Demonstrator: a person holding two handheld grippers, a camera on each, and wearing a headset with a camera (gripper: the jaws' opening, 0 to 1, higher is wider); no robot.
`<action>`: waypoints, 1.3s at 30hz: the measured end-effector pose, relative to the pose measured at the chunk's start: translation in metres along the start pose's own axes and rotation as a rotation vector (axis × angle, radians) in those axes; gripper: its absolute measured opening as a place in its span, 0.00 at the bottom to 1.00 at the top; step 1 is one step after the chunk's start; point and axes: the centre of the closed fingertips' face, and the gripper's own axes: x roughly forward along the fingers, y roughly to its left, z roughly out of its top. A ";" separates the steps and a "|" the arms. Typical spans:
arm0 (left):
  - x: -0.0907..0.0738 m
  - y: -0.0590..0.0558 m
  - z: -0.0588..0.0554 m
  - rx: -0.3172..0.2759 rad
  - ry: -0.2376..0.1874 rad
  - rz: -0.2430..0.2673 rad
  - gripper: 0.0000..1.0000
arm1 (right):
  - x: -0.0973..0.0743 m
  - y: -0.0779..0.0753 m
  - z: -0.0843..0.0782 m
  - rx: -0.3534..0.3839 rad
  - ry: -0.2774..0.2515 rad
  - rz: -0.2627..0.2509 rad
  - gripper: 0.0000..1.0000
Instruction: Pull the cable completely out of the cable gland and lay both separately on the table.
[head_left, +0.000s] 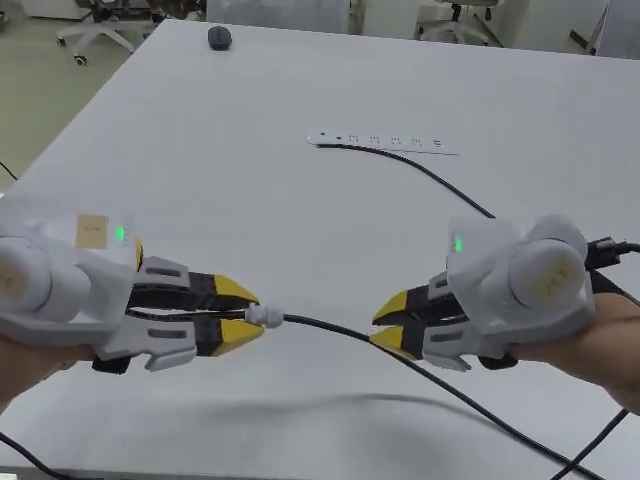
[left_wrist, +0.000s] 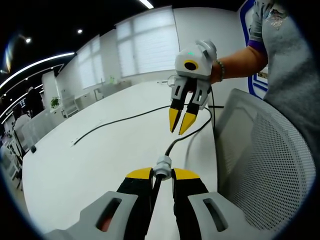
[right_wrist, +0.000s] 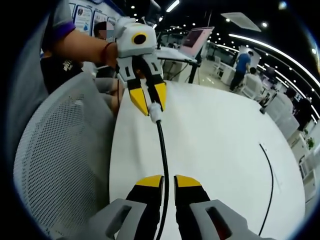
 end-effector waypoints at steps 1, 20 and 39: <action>0.001 -0.001 0.001 0.002 -0.001 -0.003 0.15 | 0.001 0.002 0.008 -0.005 -0.014 0.008 0.04; 0.008 -0.008 0.016 0.043 -0.014 -0.034 0.15 | 0.021 0.015 0.051 -0.149 -0.043 0.064 0.03; 0.009 -0.010 0.017 0.043 -0.016 -0.059 0.15 | 0.027 0.019 0.047 -0.263 -0.007 0.067 0.00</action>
